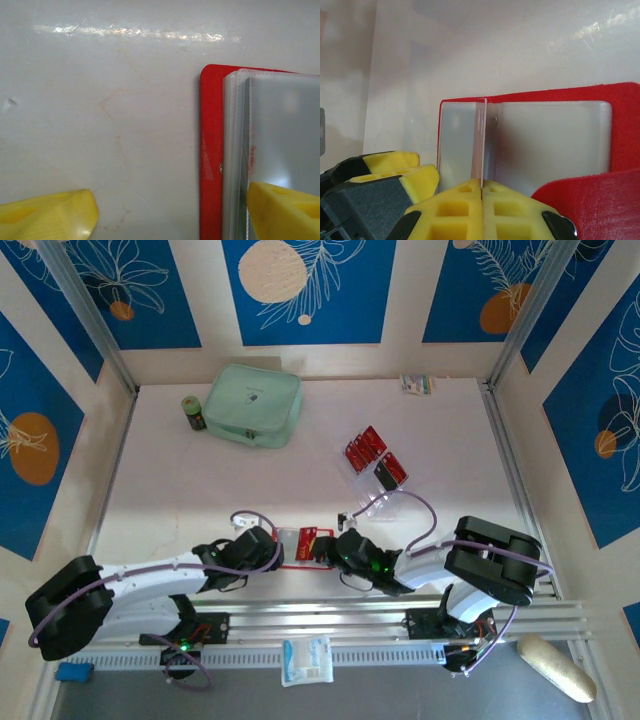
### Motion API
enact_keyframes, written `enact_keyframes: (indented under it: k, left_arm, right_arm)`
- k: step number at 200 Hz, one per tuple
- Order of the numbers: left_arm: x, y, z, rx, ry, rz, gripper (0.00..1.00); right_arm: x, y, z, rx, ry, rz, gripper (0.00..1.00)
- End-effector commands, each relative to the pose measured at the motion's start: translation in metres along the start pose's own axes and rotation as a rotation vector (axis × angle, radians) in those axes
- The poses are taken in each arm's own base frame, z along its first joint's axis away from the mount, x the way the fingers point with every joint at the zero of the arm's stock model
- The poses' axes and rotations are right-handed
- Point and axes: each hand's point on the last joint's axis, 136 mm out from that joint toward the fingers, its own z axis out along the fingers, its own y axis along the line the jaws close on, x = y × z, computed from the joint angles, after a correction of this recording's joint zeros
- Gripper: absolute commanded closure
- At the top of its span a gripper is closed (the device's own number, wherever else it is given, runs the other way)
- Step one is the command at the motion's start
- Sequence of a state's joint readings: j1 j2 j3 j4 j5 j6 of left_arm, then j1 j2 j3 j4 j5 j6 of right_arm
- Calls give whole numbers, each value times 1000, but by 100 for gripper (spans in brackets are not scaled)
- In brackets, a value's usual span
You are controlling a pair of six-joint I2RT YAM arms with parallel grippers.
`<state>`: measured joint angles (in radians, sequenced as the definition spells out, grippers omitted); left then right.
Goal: Put the credit cards into the card holder
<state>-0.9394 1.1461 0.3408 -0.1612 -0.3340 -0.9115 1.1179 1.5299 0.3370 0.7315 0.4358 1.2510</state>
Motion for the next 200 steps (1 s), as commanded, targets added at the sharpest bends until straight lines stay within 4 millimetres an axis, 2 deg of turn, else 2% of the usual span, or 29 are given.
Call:
enact_keyframes:
  k: [1,79,151,200]
  left_arm:
    - [57,51,8,-146,193,19,14]
    - [55,48,6,-137,190,19,15]
    - [11,13,-17,-63,104,62,11]
    - [1,1,-10,-84,116,127,8]
  right_arm:
    - [5,-18,1,60,-7,-2,100]
    - [13,-22,6,68,26,4,100]
    - [16,-32,4,99,32,12,100]
    - [18,-33,5,104,32,14,100]
